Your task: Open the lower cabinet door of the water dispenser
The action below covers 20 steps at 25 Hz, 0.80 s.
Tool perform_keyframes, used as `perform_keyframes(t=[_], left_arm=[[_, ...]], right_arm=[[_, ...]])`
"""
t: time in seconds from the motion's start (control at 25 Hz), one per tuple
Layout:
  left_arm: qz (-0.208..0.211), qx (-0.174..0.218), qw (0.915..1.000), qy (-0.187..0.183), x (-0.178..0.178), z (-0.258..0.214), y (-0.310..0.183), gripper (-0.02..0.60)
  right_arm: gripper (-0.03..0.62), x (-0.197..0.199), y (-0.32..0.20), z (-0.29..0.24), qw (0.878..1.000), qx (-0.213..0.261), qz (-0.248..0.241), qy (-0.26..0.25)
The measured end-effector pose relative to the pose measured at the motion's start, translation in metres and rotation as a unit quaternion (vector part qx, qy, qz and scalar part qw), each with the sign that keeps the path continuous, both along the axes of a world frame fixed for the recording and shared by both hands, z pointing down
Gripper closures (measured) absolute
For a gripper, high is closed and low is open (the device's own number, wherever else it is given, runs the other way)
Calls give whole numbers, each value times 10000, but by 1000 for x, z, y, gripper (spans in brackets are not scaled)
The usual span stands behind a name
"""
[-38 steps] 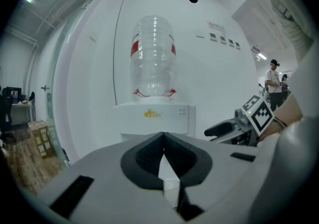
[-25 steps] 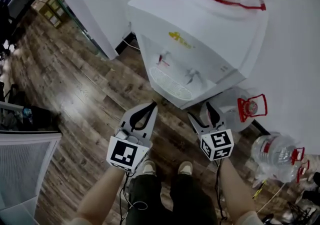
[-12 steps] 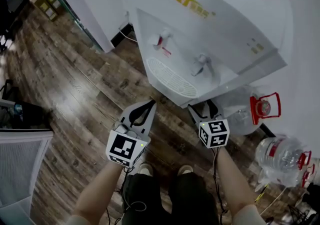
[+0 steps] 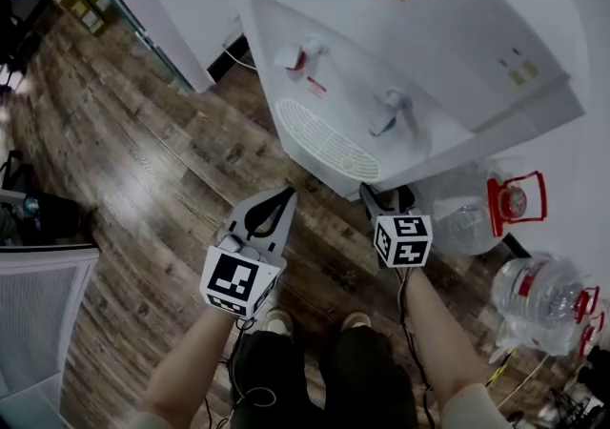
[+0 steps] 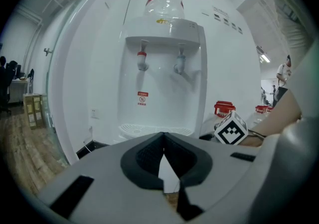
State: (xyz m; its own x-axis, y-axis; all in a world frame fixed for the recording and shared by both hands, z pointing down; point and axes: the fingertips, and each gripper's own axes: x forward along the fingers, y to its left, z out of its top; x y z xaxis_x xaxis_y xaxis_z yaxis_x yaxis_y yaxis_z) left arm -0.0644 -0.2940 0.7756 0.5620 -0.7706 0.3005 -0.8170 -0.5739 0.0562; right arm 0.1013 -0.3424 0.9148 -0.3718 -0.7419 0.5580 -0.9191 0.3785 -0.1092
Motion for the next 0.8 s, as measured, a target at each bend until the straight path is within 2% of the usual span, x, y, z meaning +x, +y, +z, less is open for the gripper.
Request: perform_keyframes(t=[0.12, 0.32, 0.56, 0.8], left_arm=[[-31, -66, 10000, -20, -4, -2, 0, 575], [-61, -231, 9997, -4, -15, -13, 10, 575], [-406, -485, 9978, 211, -31, -18, 11, 575], [-556, -711, 9957, 219, -48, -21, 23, 575]], right_arm=[[318, 0, 2, 2, 9995, -102, 288, 7], [333, 0, 6, 0, 9981, -276, 553, 7], [339, 0, 7, 2, 9942, -891, 573, 164], [350, -16, 31, 4, 9897, -1296, 533, 308]])
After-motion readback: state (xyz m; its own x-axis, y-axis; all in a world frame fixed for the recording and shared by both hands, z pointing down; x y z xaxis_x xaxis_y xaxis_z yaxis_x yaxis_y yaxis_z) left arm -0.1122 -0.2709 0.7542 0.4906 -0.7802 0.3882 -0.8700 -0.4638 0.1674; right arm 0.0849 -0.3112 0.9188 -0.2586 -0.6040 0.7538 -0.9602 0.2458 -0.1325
